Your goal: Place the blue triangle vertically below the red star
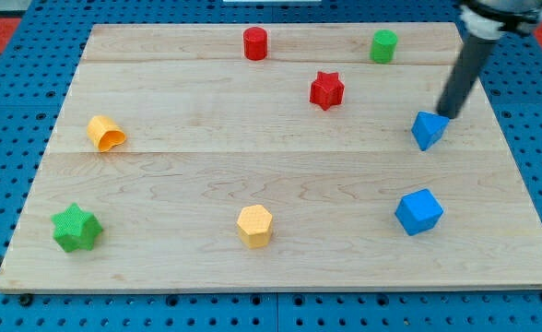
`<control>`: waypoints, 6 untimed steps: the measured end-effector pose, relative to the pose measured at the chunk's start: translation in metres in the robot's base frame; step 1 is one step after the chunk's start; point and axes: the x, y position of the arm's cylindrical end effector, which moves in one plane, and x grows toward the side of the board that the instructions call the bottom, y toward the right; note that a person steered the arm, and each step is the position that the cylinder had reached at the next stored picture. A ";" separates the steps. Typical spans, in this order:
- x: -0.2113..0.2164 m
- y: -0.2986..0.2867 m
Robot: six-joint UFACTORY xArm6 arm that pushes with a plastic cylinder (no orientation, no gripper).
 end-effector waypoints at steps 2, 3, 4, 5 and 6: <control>0.010 0.029; 0.038 0.065; 0.044 0.005; 0.039 -0.083; 0.040 -0.097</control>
